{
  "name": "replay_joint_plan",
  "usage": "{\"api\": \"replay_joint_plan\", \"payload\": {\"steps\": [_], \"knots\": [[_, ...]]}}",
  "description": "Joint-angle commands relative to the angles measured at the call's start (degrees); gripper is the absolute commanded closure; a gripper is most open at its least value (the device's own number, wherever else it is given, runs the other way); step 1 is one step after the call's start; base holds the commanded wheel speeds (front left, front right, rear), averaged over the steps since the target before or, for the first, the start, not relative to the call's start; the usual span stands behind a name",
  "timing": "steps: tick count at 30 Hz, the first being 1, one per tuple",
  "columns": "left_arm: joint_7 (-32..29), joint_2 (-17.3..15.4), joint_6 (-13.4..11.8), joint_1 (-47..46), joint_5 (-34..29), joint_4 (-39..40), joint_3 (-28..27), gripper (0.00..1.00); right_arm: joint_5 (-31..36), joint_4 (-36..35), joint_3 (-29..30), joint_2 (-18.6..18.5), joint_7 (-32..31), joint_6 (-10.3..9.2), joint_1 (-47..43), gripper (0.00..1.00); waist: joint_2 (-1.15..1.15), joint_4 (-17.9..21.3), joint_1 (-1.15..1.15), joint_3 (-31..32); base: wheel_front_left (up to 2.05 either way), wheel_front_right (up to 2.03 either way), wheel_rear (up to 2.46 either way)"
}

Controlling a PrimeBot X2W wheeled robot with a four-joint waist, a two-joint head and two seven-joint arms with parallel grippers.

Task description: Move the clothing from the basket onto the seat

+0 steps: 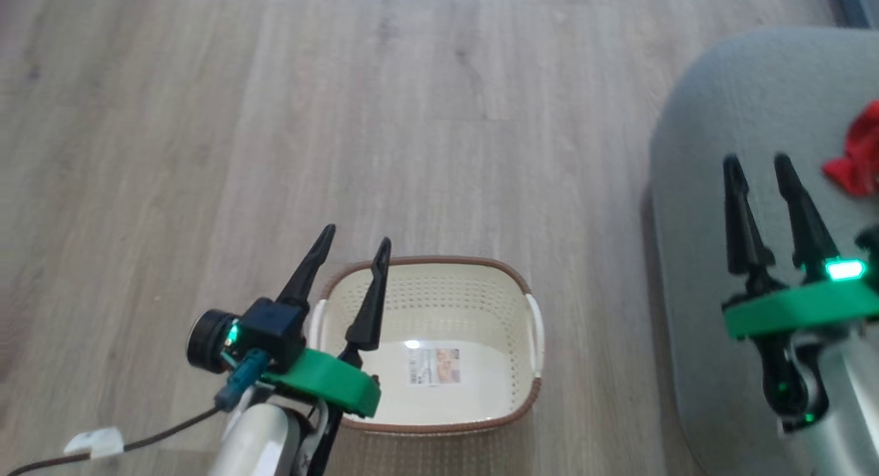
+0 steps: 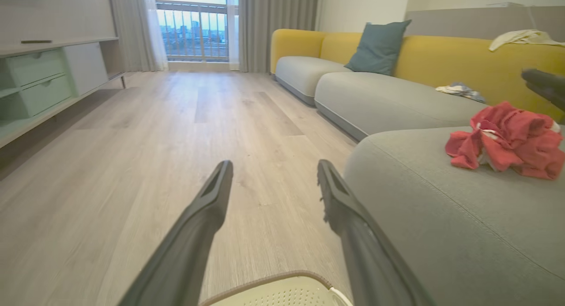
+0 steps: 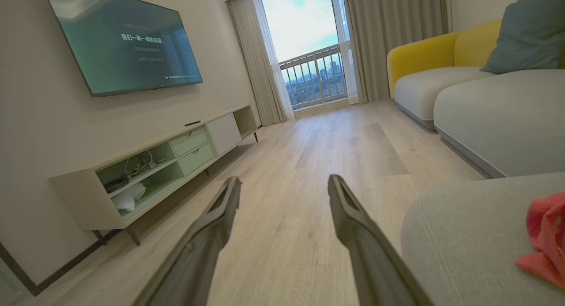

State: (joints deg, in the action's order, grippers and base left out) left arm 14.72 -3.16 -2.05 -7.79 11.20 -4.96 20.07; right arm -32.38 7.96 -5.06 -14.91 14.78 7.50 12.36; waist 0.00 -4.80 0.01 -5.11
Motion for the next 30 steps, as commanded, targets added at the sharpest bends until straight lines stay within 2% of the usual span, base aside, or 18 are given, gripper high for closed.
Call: {"api": "replay_joint_plan", "payload": {"steps": [1, 7, 14, 18, 24, 30], "knots": [[0.3, 0.3, -0.5, -0.4, 0.5, 1.6, -2.7, 0.0, 1.0, -2.5, 0.5, 0.5, 0.2, -0.01, -1.0, 0.0, 0.0, -2.4, -0.01, 1.1, 0.0, 0.0, 0.0], [0.3, 0.3, -2.2, 0.7, 1.5, 1.4, -4.4, 0.0, 3.6, -2.9, 2.9, 3.8, 0.2, -0.01, -5.3, 0.0, 0.0, -5.5, -0.01, 1.7, 0.0, 0.0, 0.0], [0.3, 0.3, -3.7, 1.9, 1.5, 0.8, -5.1, 0.0, 5.7, -1.5, 1.7, 5.7, 0.2, -0.01, -7.9, 0.0, 0.0, -8.0, -0.01, 2.4, 0.0, 0.0, 0.0], [0.3, 0.3, -4.6, 2.4, 1.8, 0.6, -5.5, 0.0, 6.6, -0.6, 0.5, 6.1, 0.2, -0.01, -8.8, 0.0, 0.0, -8.8, -0.01, 2.7, 0.0, 0.0, 0.0], [0.3, 0.3, -4.6, 2.7, 1.1, -0.1, -5.4, 0.0, 7.9, -0.3, -0.5, 6.2, 0.2, -0.01, -9.2, 0.0, 0.0, -9.2, -0.01, 2.9, 0.0, 0.0, 0.0], [0.3, 0.3, -5.4, 2.6, -1.5, 0.2, -5.1, 0.0, 8.4, -0.5, -0.7, 6.3, 0.2, -0.01, -9.1, 0.0, 0.0, -9.2, -0.01, 2.7, 0.0, 0.0, 0.0]]}}
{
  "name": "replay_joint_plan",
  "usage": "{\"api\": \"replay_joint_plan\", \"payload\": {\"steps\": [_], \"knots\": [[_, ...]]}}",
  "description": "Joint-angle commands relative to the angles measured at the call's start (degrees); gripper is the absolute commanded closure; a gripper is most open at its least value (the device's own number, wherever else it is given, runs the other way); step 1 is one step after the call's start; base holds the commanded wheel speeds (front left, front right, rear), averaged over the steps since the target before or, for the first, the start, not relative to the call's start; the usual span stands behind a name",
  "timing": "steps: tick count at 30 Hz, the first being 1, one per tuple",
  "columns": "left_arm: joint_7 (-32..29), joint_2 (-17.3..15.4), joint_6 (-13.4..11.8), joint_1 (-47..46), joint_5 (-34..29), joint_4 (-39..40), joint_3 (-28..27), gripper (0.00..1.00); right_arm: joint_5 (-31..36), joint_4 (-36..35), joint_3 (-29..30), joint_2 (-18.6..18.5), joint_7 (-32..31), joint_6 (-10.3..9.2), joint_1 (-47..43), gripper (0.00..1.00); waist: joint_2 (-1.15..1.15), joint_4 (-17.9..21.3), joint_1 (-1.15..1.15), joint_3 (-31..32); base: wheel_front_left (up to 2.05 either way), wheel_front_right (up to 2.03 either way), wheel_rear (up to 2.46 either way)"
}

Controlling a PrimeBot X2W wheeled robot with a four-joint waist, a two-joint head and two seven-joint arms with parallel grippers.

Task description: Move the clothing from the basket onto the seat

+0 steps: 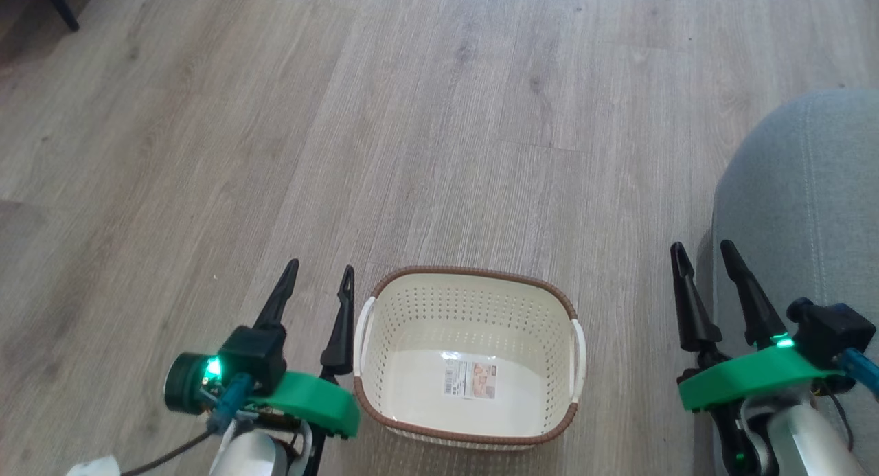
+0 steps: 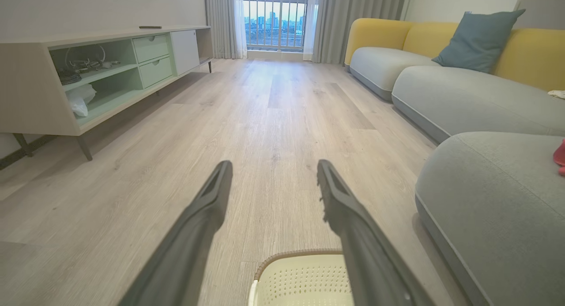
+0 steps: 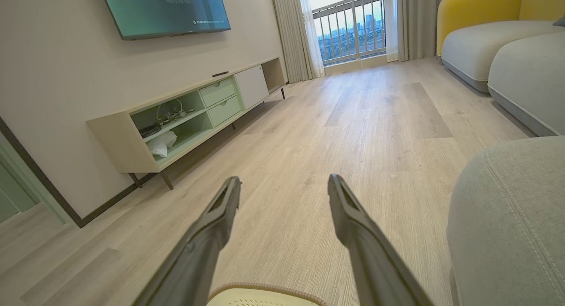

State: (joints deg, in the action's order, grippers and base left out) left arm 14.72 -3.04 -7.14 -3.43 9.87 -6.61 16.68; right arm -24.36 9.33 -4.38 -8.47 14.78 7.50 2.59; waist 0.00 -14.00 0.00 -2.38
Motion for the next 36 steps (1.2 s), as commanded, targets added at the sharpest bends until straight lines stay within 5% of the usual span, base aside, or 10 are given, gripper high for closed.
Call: {"api": "replay_joint_plan", "payload": {"steps": [1, 29, 30, 36], "knots": [[0.3, 0.2, -0.4, -1.8, -0.2, 1.8, -1.7, 0.0, 0.5, -1.9, -1.4, -0.1, 0.2, -0.01, 0.7, 0.0, 0.0, 0.1, 0.0, -0.1, 0.0, 0.0, 0.0], [0.3, 0.2, 6.6, -1.3, 8.6, 0.7, -4.5, 0.0, 0.6, -1.8, -1.0, -0.4, 0.2, -0.01, 1.5, 0.0, 0.0, 0.9, 0.0, -1.2, 0.0, 0.0, 0.0], [0.0, 0.0, 6.5, 0.0, 8.1, -1.5, -2.1, 1.0, 0.2, 0.1, 0.0, 0.0, 0.0, 0.0, 0.1, 1.0, 0.0, 0.9, 0.0, -1.2, 0.0, 0.0, 0.0], [-0.3, -0.1, 6.6, 1.3, 10.0, -4.3, -2.1, 1.0, -1.4, 3.0, -0.1, 0.4, -0.5, 0.0, -0.6, 1.0, 0.0, 1.2, 0.0, -1.1, 0.0, 0.0, 0.0]]}}
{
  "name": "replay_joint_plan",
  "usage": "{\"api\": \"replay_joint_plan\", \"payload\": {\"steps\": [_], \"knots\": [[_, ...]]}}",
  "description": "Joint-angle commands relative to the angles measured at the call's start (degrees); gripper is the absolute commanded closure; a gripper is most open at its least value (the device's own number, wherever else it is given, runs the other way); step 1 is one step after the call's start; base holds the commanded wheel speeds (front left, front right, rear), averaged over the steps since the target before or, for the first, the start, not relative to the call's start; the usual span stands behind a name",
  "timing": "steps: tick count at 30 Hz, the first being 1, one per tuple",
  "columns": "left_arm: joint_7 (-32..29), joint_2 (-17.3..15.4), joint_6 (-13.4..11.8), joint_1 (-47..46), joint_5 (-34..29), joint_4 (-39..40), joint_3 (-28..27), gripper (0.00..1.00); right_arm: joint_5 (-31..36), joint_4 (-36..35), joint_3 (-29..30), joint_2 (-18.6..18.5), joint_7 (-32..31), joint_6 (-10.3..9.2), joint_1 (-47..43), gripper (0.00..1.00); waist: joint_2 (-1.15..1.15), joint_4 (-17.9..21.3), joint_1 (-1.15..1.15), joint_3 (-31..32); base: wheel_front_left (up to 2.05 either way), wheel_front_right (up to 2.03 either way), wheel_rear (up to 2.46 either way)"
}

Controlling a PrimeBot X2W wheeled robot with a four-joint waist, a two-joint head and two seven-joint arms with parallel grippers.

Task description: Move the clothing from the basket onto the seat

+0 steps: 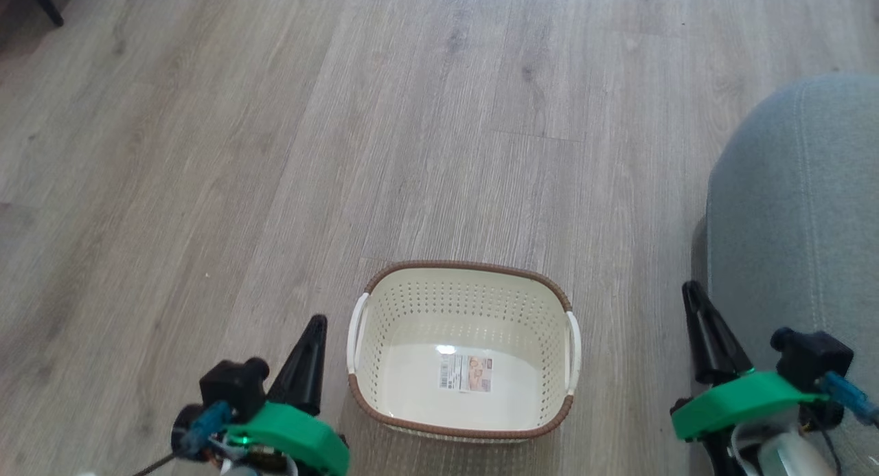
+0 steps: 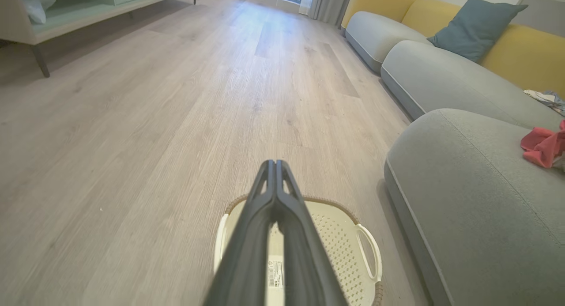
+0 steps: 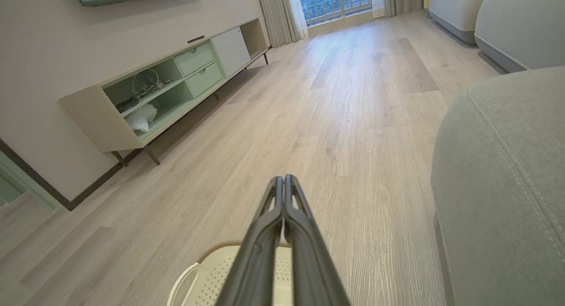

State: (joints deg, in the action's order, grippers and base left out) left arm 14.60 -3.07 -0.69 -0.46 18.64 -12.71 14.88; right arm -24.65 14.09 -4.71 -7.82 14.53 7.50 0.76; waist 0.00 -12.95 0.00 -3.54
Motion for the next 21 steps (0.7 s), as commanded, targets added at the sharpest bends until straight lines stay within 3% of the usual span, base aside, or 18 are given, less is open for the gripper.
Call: {"api": "replay_joint_plan", "payload": {"steps": [1, 21], "knots": [[-0.3, -0.1, 0.2, -1.7, 1.9, 1.8, -0.4, 1.0, -1.7, -1.7, 0.3, -0.3, -0.4, 0.0, 1.3, 1.0, 0.0, 0.2, 0.0, 0.1, 0.0, 0.0, 0.0], [-2.8, -0.8, 1.5, -2.4, 14.0, 1.1, -2.7, 1.0, -12.4, -1.4, 1.7, 0.2, -3.3, 0.0, 2.0, 1.0, 0.0, 2.2, 0.0, 0.6, 0.0, 0.0, 0.0]]}}
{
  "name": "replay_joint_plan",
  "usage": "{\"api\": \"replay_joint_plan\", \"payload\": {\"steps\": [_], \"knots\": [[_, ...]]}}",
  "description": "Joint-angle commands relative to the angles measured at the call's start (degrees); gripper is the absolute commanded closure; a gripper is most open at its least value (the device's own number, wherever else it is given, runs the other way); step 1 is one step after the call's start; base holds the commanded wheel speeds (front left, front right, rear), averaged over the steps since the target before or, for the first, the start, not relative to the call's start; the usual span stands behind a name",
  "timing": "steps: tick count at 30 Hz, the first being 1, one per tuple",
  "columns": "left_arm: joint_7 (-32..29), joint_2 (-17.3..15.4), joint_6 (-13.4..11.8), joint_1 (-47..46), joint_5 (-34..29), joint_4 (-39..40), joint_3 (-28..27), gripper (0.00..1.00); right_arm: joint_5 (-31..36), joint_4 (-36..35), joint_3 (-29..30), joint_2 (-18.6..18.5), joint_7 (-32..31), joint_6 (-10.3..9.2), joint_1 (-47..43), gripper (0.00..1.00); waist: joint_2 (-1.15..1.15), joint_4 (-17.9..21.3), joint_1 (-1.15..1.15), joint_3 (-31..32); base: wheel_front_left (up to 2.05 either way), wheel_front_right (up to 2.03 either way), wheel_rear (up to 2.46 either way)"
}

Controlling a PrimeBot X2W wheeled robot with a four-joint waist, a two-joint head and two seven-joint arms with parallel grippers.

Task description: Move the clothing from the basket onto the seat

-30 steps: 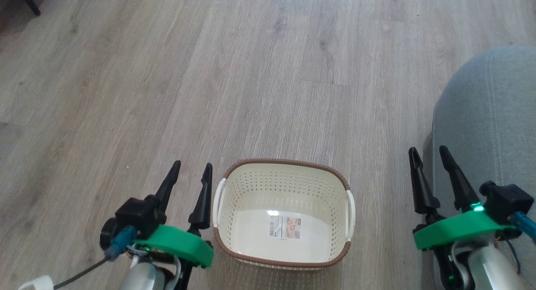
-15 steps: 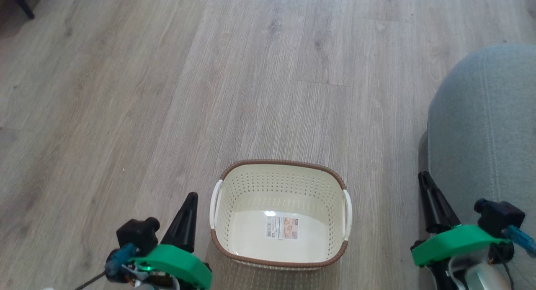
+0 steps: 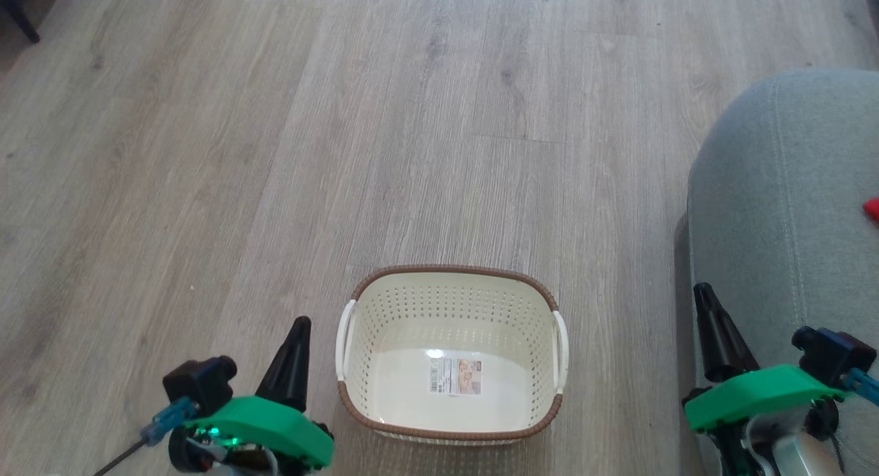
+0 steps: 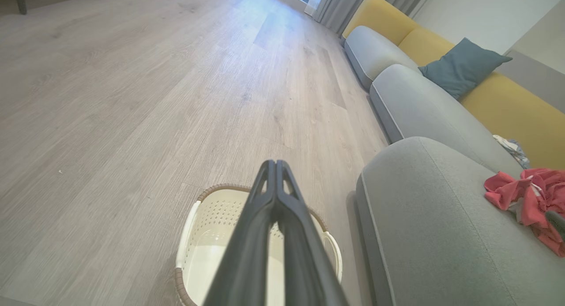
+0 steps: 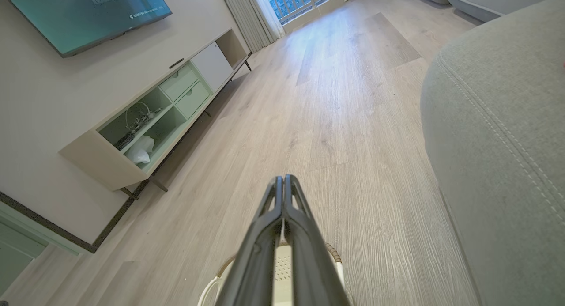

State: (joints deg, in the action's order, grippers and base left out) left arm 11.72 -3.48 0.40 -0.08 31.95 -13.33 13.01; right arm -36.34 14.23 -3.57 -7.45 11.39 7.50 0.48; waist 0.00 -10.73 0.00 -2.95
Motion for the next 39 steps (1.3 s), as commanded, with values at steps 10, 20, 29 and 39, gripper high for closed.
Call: {"api": "replay_joint_plan", "payload": {"steps": [10, 20, 29, 39], "knots": [[-1.3, -0.7, 1.1, -3.1, 6.9, 1.5, -2.2, 1.0, -6.2, -1.4, 1.3, 0.2, -1.8, 0.0, 2.6, 1.0, 0.0, 1.1, 0.0, 0.3, 0.0, 0.0, 0.0], [-2.8, -0.9, 1.7, -3.4, 13.1, 1.3, -3.6, 1.0, -11.8, -1.3, 2.1, 0.6, -3.4, 0.0, 2.9, 1.0, 0.0, 2.1, 0.0, 0.5, 0.0, 0.0, 0.0], [-4.1, -1.0, 2.3, -3.6, 18.6, 1.1, -4.9, 1.0, -16.7, -1.2, 2.8, 0.9, -4.9, 0.0, 3.2, 1.0, 0.0, 3.1, 0.0, 0.8, 0.0, 0.0, 0.0], [-5.7, -1.1, 3.0, -3.9, 24.6, 0.9, -6.5, 1.0, -22.1, -1.1, 3.7, 1.3, -6.5, 0.0, 3.5, 1.0, 0.0, 4.1, 0.0, 1.1, 0.0, 0.0, 0.0]]}}
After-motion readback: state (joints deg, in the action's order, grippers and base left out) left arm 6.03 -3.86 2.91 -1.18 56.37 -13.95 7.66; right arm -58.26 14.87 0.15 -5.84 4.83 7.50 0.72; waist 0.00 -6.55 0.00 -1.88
